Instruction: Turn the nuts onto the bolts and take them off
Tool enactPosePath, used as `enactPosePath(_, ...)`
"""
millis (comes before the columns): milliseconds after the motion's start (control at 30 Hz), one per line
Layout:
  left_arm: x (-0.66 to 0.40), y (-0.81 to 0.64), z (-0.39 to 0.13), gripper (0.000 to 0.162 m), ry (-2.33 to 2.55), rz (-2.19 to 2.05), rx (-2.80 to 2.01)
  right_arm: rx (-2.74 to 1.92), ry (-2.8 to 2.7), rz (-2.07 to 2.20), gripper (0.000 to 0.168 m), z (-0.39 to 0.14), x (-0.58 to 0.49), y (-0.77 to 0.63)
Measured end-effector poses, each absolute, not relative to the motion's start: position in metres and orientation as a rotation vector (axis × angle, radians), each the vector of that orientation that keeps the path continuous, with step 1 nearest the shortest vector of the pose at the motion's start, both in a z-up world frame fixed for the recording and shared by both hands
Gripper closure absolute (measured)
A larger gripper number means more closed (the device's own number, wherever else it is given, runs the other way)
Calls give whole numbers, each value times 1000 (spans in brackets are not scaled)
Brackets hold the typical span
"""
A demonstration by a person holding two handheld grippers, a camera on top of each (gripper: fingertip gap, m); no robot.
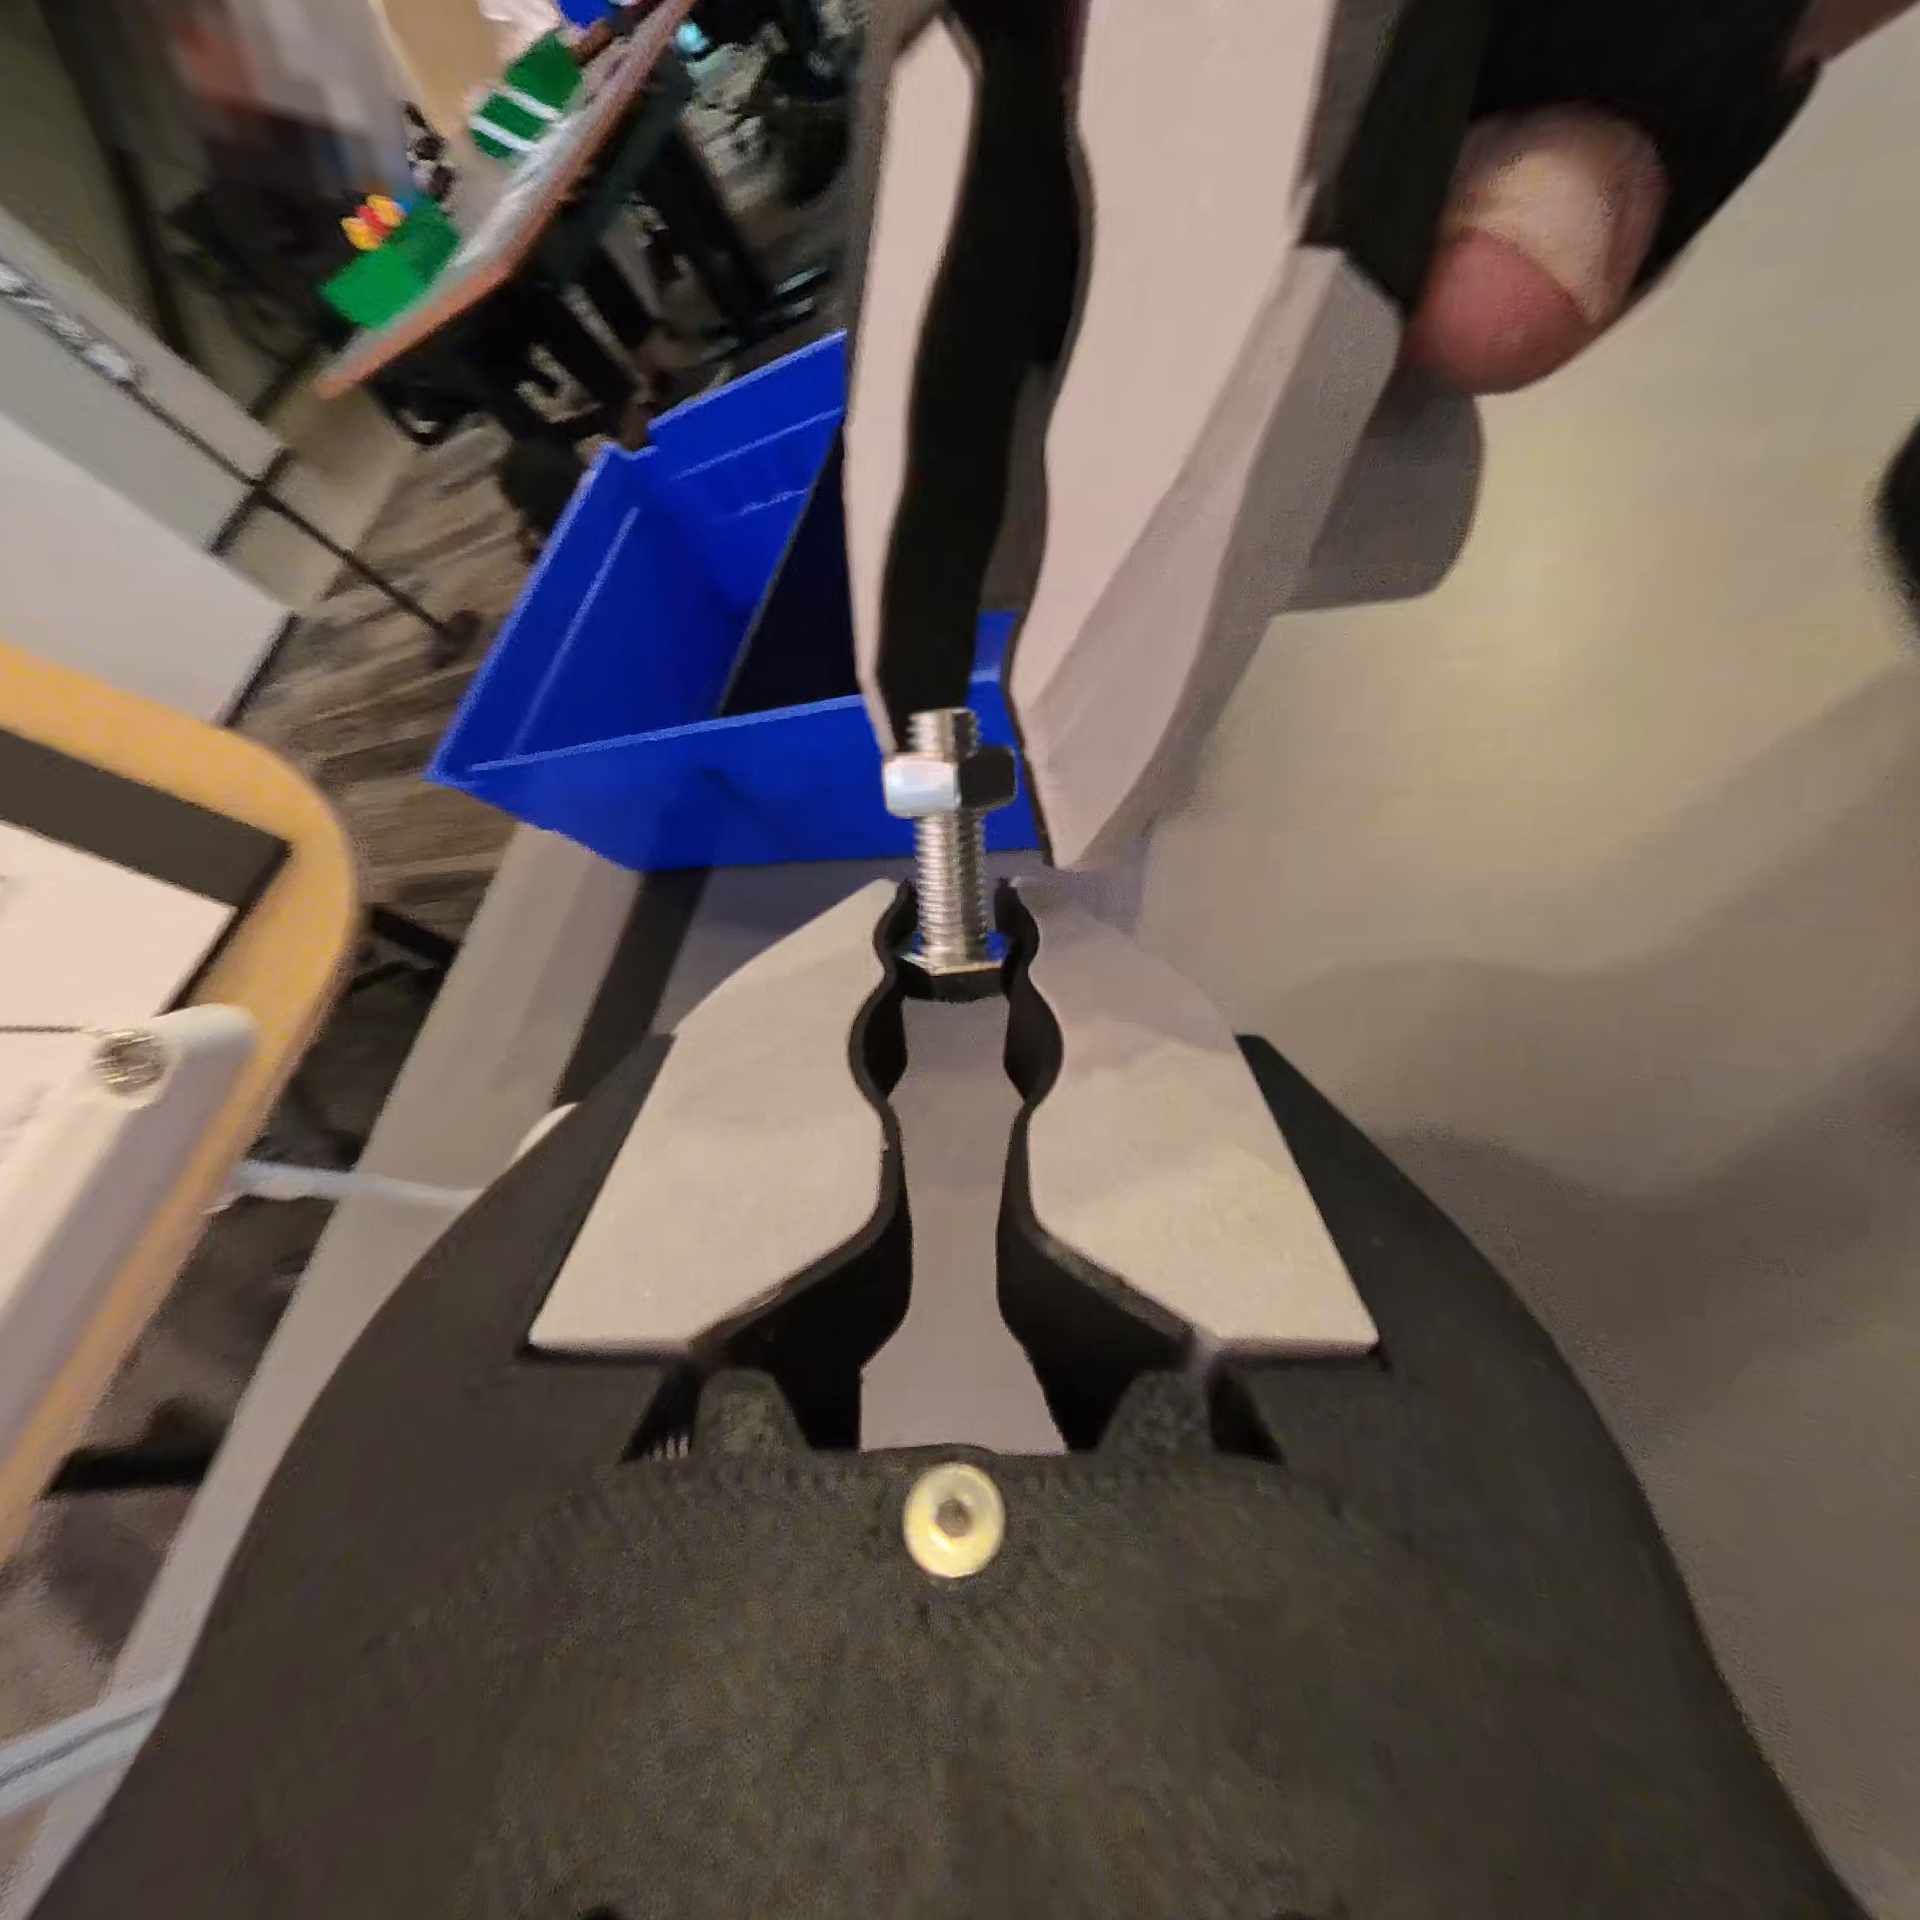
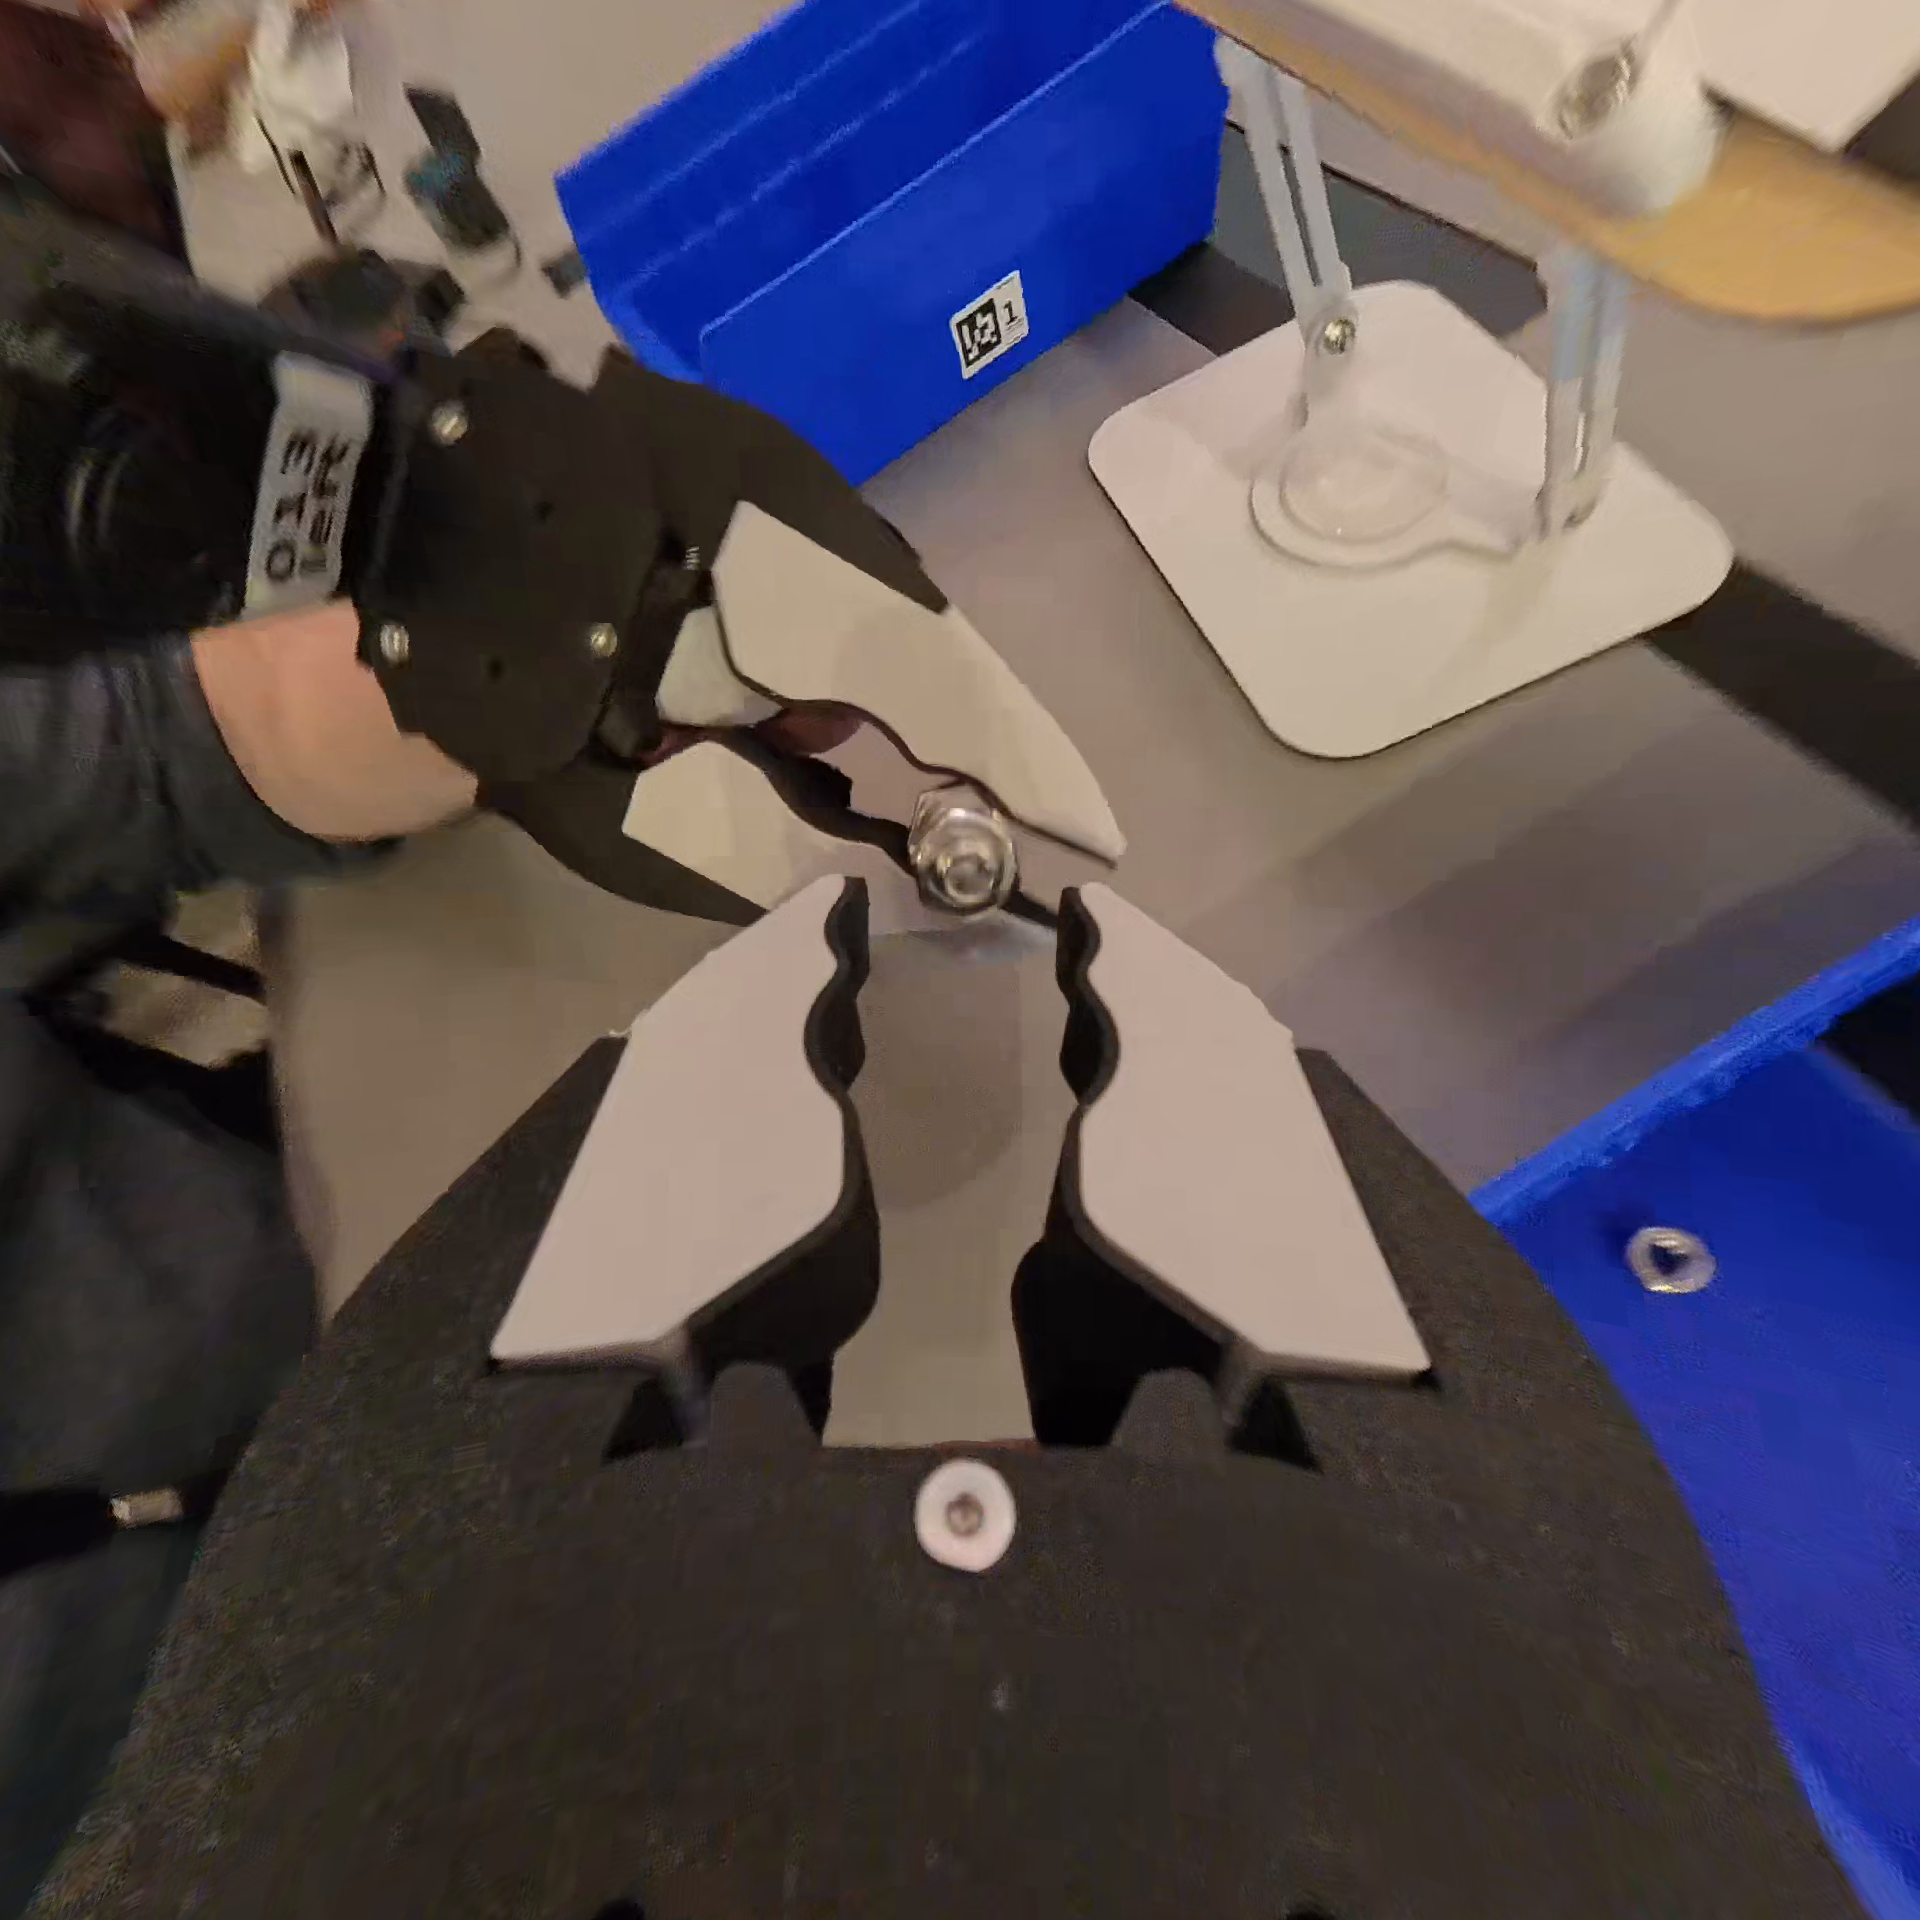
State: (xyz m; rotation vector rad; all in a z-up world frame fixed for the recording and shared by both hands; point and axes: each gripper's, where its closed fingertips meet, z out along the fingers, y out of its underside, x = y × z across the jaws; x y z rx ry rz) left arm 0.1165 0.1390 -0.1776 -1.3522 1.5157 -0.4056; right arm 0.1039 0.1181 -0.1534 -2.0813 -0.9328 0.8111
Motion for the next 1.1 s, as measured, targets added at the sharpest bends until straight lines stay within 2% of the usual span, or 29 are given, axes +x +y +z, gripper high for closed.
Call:
enactPosePath(200,115,151,-180,147,1483,-91,-1295,-2101,-718,994,136,-159,104,123)
enactPosePath(333,116,152,-182,148,1485,-11,-1273,-2090,-697,996,148,-161,105,124)
enactPosePath(533,118,147,-187,148,1534,-65,-1295,-2055,-934,854,149,-165,107,119)
enactPosePath(733,121,113,-198,148,1715,-577,-1399,-1779,-1588,487,149,-171,108,102)
enactPosePath(1000,97,32,-190,147,1955,-1629,-1265,-1046,-2290,-133,150,-167,89,61)
enactPosePath(1100,90,22,-191,148,1988,-1745,-1185,-866,-2391,-316,150,-168,83,56)
